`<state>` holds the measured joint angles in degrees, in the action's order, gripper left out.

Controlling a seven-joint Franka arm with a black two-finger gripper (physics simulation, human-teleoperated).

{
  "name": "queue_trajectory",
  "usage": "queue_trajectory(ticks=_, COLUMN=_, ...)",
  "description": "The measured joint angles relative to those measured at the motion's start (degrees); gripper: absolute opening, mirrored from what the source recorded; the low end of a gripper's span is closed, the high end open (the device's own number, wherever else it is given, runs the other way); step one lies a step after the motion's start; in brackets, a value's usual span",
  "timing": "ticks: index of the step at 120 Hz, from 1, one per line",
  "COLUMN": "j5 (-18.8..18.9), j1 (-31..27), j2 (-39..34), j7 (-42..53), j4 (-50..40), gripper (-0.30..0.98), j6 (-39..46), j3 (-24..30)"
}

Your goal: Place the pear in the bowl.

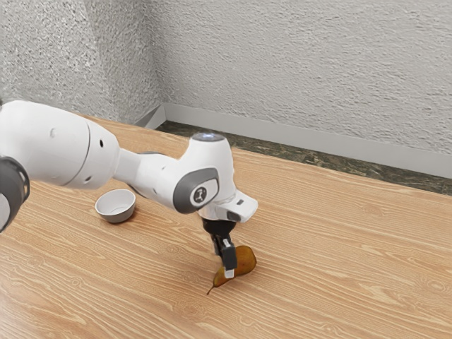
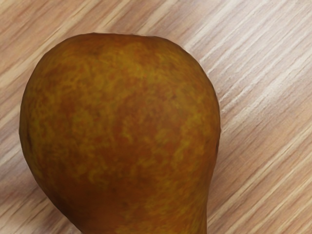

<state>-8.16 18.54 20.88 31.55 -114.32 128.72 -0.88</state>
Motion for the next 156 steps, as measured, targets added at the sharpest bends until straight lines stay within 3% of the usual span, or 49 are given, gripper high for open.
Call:
queue_trajectory(ticks=52, j5=-6.07, j1=1.22, j2=3.33, j7=-9.71, j4=0.03, gripper=0.68, j6=5.31, j3=-1.5)
queue_trajectory(ticks=70, j5=-6.11, j1=1.55, j2=3.38, j7=-11.74, j4=0.04, gripper=0.39, j6=6.0, j3=-1.64)
queue_trajectory(ticks=84, j5=-5.58, j1=1.59, j2=2.77, j7=-13.17, j4=0.03, gripper=0.29, j6=6.34, j3=-1.82)
queue_trajectory(ticks=103, j5=-3.61, j1=1.72, j2=-0.62, j7=-13.35, j4=-0.12, gripper=0.17, j6=6.32, j3=-3.29)
queue_trajectory(ticks=126, j5=-2.59, j1=1.65, j2=-4.89, j7=-11.4, j4=-0.39, gripper=0.12, j6=5.04, j3=-4.4)
queue_trajectory(ticks=142, j5=2.75, j1=1.02, j2=-9.7, j7=-10.5, j4=-0.34, gripper=0.09, j6=2.51, j3=-5.91)
queue_trajectory(ticks=156, j5=8.4, j1=1.05, j2=-13.6, j7=-8.89, j4=0.09, gripper=0.08, j6=-2.21, j3=-11.59)
